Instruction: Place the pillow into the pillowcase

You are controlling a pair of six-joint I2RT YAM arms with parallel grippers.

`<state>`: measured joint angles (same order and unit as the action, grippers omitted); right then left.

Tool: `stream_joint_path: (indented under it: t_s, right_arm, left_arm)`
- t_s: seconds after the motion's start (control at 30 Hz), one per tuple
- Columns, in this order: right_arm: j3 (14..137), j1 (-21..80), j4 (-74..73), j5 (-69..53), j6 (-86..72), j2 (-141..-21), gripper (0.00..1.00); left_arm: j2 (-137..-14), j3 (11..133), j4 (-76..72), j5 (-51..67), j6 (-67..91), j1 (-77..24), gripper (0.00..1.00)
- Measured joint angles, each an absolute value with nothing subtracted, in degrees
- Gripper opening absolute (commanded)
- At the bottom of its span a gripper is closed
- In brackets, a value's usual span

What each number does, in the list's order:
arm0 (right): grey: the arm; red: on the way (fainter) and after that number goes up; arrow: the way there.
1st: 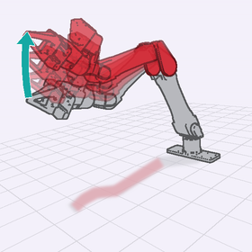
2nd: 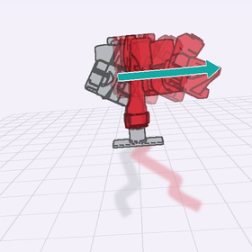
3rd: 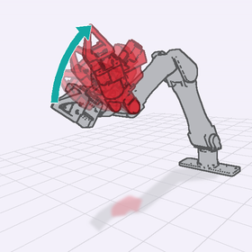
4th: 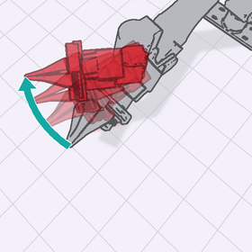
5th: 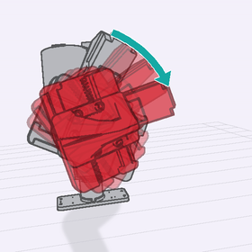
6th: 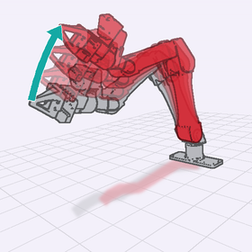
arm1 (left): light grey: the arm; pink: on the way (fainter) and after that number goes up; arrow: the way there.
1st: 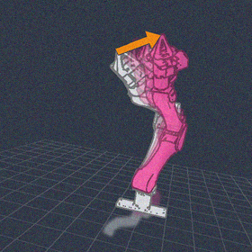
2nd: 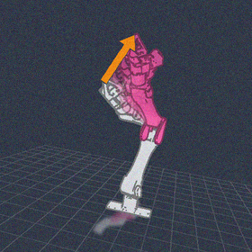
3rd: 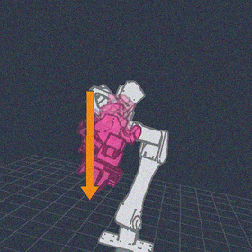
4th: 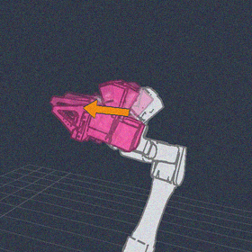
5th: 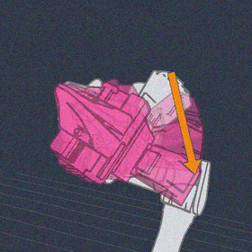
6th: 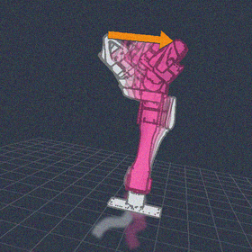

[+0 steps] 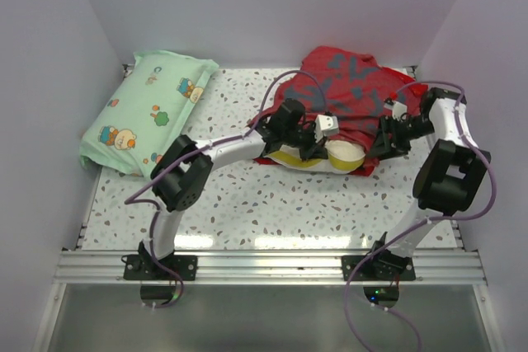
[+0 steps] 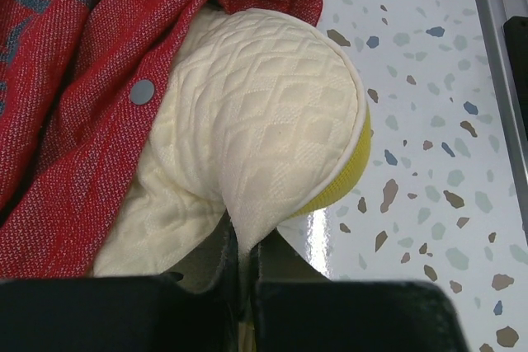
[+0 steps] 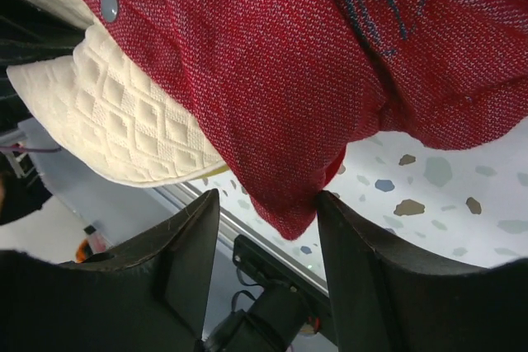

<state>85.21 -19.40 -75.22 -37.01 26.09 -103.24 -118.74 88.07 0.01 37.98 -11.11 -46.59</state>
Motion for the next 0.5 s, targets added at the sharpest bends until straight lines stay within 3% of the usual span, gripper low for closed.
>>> stream_joint_path:
  t_s: [0.1,0.2,0.5]
  right_arm:
    - [86.46,-19.4,-75.57,-37.1,24.47,-104.51,0.59]
    - [86.54,-19.4,-75.7,-37.08,22.63,-104.92,0.71]
    - [86.17,-19.14,-75.88,-33.93,19.86,-108.6,0.61]
  left_arm:
    - [-119.44,89.12,0.14,38.0,-9.93,-46.59,0.0]
    - [-120.55,90.7,0.19,38.02,-8.45,-46.59,0.0]
    - [-125.8,97.12,0.67,37.69,-4.95,-46.63,0.0]
